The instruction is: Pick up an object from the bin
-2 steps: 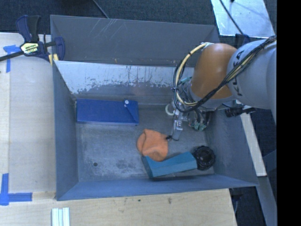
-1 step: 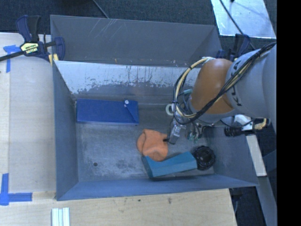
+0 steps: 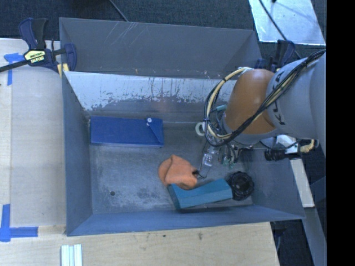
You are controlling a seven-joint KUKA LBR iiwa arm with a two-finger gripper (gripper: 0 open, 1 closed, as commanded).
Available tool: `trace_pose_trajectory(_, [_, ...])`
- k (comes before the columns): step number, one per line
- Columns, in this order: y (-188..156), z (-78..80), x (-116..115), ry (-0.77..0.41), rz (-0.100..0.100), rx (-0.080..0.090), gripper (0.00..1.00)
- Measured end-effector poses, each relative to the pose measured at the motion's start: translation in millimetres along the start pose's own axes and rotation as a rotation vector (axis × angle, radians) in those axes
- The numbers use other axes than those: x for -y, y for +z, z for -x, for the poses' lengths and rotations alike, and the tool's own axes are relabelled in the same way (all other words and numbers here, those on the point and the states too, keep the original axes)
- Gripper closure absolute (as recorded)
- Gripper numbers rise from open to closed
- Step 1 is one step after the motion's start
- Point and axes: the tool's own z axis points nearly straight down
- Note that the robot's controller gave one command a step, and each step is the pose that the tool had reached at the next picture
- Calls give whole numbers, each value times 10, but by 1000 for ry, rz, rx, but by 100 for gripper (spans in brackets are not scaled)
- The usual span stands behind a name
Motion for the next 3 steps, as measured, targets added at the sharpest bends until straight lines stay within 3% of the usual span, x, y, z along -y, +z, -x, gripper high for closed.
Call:
trace_pose_trajectory(1, [0, 0, 0, 0, 0, 0, 0])
trace_pose_trajectory(2, [-12, -370, -57, -120, 2, 12, 0])
trace_pose_trajectory(3, [-42, -593, -309, 90, 1, 1, 100])
